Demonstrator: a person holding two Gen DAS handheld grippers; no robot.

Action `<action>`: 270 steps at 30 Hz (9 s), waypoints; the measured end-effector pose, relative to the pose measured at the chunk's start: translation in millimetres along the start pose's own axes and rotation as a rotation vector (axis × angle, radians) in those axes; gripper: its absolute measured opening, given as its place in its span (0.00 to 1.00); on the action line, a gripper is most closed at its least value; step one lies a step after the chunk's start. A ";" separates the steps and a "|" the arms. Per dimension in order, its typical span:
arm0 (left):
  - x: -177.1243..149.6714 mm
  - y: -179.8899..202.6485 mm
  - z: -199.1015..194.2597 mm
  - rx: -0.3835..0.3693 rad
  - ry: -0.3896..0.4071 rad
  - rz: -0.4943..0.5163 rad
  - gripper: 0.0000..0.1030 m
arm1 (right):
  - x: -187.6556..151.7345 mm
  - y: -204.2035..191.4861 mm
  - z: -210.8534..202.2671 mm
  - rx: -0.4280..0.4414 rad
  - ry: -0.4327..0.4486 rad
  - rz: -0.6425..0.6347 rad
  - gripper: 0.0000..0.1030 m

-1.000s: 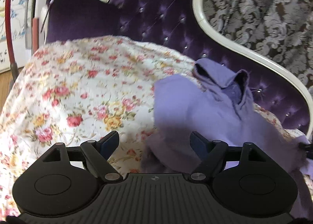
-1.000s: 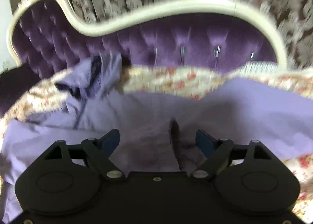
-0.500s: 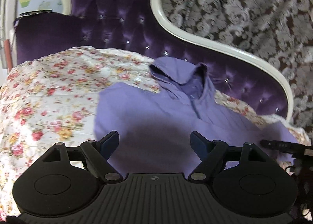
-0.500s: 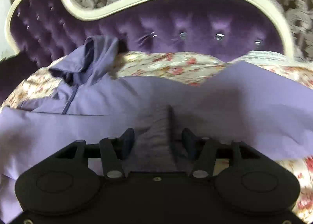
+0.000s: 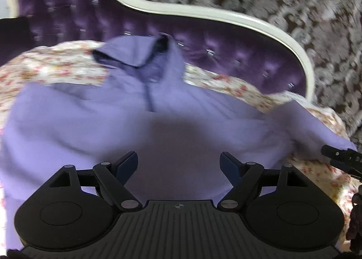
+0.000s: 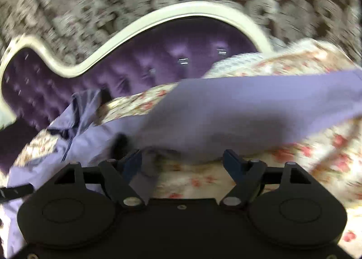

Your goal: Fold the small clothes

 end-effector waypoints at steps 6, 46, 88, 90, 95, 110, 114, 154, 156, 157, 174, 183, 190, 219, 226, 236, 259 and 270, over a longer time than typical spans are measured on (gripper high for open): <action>0.0 34.1 41.1 -0.004 -0.029 0.004 0.76 | 10.1 74.9 -15.9 -0.074 0.022 0.163 0.79; 24.0 18.1 35.6 -0.049 -0.022 -0.055 0.82 | 151.7 92.3 -70.4 -0.177 0.263 0.074 0.20; -2.0 -168.2 -30.4 0.051 0.027 -0.308 0.83 | -106.6 -276.6 6.9 0.429 -0.054 -0.633 0.71; -3.9 -163.5 -21.2 0.085 0.010 -0.275 0.83 | -101.9 -261.5 5.3 0.408 -0.047 -0.605 0.71; -5.2 -158.2 -30.4 0.129 0.027 -0.282 0.83 | -91.5 -224.7 2.4 0.347 -0.037 -0.531 0.71; -11.0 -134.8 -3.8 -0.052 -0.102 -0.363 0.82 | -91.4 -190.0 7.2 0.344 -0.061 -0.411 0.71; -4.7 -128.8 7.1 -0.121 -0.074 -0.393 0.35 | -91.9 -188.2 8.0 0.349 -0.066 -0.397 0.72; 1.5 -189.4 -16.1 -0.062 -0.006 -0.268 0.22 | -3.7 -115.1 72.3 -0.009 -0.079 -0.327 0.74; -6.5 -191.0 -18.3 -0.030 -0.018 -0.218 0.30 | -30.1 -111.1 84.2 -0.047 -0.147 -0.416 0.74; -10.5 -191.3 -20.3 -0.015 -0.022 -0.188 0.31 | -40.2 -108.1 86.5 -0.056 -0.163 -0.442 0.75; 53.9 -136.3 -62.1 0.100 0.196 -0.016 0.75 | 3.4 -162.7 38.7 0.069 0.042 -0.435 0.87; 5.0 -144.9 12.5 0.190 0.044 0.011 0.75 | -55.9 -171.5 95.5 0.051 -0.106 -0.537 0.87; -17.8 -137.2 16.3 0.254 0.098 0.150 0.78 | -57.2 -174.7 90.1 0.089 -0.153 -0.589 0.87; -20.7 -138.1 20.7 0.170 0.170 0.050 0.94 | 49.2 -330.9 284.6 0.258 -0.179 -0.153 0.62; -20.4 -138.3 21.2 0.168 0.169 0.049 0.94 | 59.5 -308.2 313.2 0.189 -0.203 0.026 0.10; -15.5 -140.0 18.7 0.143 0.149 0.025 0.94 | 92.3 -301.8 185.5 0.507 -0.116 -0.027 0.10; 20.2 -151.6 -38.4 -0.100 0.160 -0.282 0.93 | -24.8 -189.2 64.0 0.507 -0.212 -0.129 0.18; 15.0 -162.1 -36.1 -0.083 0.150 -0.306 0.93 | -6.2 -198.1 14.3 0.421 -0.026 -0.383 0.65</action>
Point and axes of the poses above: each gripper's, at about its wrist camera, not at the fingertips, and z roughly the way its jaws point, y to its right, x to its top, the point moved 8 cm from there along z, roughly the way its jaws point, and after that the axes turned 1 degree about y, right-handed, at the moved point
